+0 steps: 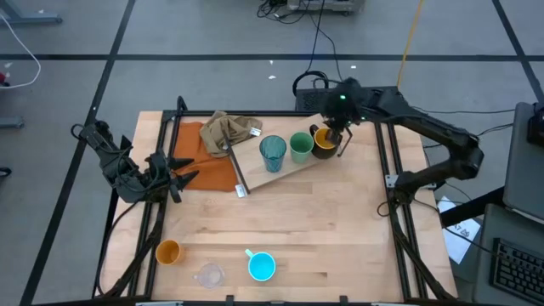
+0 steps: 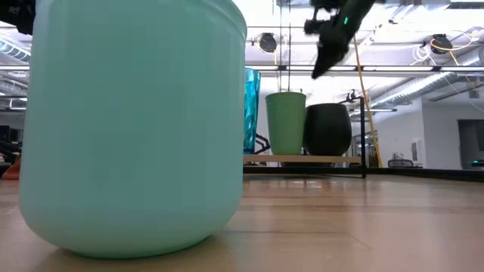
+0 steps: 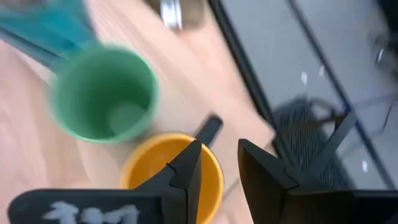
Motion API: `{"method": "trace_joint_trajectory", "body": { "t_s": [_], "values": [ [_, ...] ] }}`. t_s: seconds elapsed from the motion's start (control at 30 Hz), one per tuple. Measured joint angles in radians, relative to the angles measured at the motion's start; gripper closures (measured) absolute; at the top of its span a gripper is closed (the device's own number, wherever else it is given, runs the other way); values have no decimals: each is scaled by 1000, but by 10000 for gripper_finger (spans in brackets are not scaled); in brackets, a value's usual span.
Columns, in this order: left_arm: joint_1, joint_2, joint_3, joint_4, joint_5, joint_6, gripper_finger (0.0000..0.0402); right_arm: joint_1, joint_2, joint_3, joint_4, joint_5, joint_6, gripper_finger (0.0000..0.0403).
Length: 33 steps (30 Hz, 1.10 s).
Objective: Stack small to large cups/mugs on shelf
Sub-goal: Put orange cup on the shelf
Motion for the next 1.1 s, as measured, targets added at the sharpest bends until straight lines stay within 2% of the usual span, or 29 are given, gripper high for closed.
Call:
{"method": "trace_joint_trajectory", "body": {
  "t_s": [0.23,0.37,0.53,0.7,0.8,0.97,1.1],
  "values": [
    [0,0,0,8,-1,4,172,173,-224,5,121,-11,15,307],
    [0,0,0,16,-45,48,172,262,-324,-9,190,-68,50,309],
    [0,0,0,107,-205,151,172,340,-406,-125,325,-156,15,308],
    [0,0,0,263,-387,352,172,357,-444,-316,582,-156,-118,307],
    [9,0,0,353,-394,513,172,340,-446,-419,779,-103,-165,307],
    [69,-1,0,512,-392,654,172,280,-428,-509,1050,144,-132,307],
    [110,-1,0,702,-344,752,172,247,-421,-510,1222,161,-33,307]
  ]
}}
